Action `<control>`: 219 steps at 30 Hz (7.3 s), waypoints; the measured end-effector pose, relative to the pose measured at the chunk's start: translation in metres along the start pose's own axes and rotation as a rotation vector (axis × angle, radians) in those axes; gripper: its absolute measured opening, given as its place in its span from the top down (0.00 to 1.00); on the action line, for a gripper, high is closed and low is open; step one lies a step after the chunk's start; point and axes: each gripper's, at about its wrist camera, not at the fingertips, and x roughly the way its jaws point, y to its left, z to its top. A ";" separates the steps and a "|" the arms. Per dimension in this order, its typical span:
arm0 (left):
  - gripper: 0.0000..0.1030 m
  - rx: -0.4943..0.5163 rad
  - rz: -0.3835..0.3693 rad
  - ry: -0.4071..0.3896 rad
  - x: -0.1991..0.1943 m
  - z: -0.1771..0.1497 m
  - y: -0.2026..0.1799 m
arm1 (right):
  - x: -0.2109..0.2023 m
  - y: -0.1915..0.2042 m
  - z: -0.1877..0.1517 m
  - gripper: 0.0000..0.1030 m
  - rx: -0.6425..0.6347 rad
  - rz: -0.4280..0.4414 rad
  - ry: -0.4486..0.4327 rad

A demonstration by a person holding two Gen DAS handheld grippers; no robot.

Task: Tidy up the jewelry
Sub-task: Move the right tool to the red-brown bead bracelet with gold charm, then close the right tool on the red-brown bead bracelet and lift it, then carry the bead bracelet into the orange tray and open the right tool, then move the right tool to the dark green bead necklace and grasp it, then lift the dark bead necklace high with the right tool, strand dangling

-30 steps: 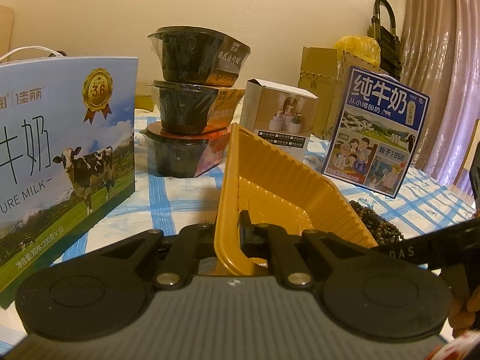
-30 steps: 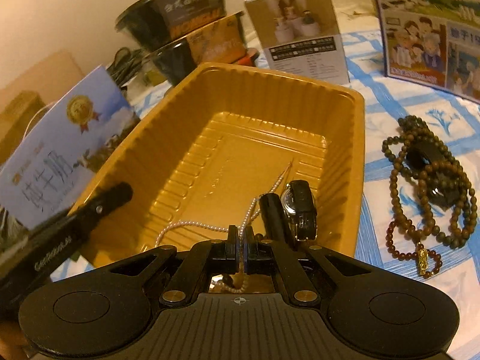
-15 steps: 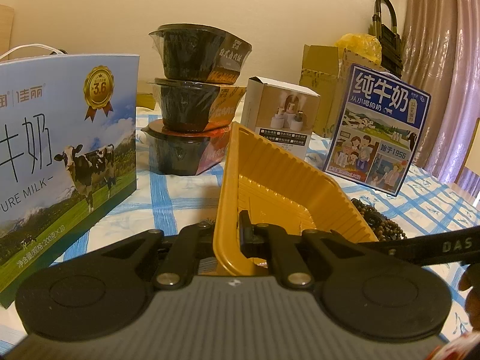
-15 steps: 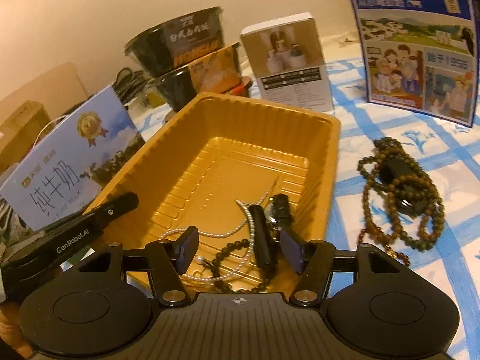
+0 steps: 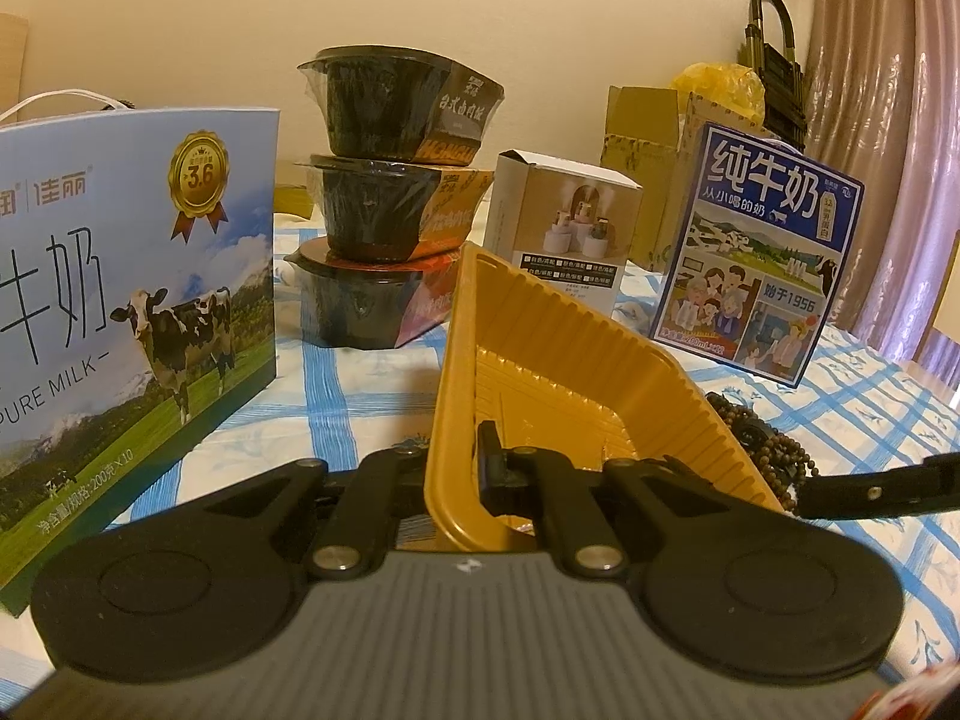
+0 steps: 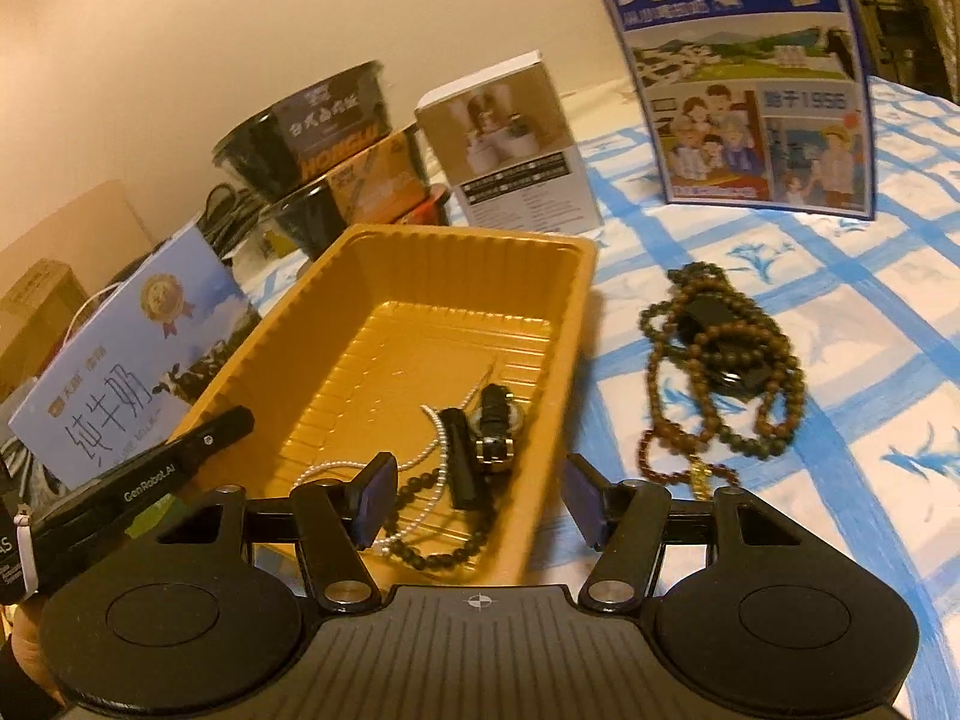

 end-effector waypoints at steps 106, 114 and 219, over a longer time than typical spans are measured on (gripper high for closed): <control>0.94 0.006 -0.005 0.003 -0.001 0.000 -0.001 | -0.016 0.039 0.041 0.95 -0.124 0.157 -0.073; 0.93 0.004 -0.009 0.001 -0.001 0.001 -0.001 | 0.033 0.066 0.031 0.95 -0.133 0.211 0.011; 0.94 0.013 -0.002 0.008 0.000 0.000 0.002 | -0.076 -0.022 0.135 0.93 -0.329 -0.197 -0.375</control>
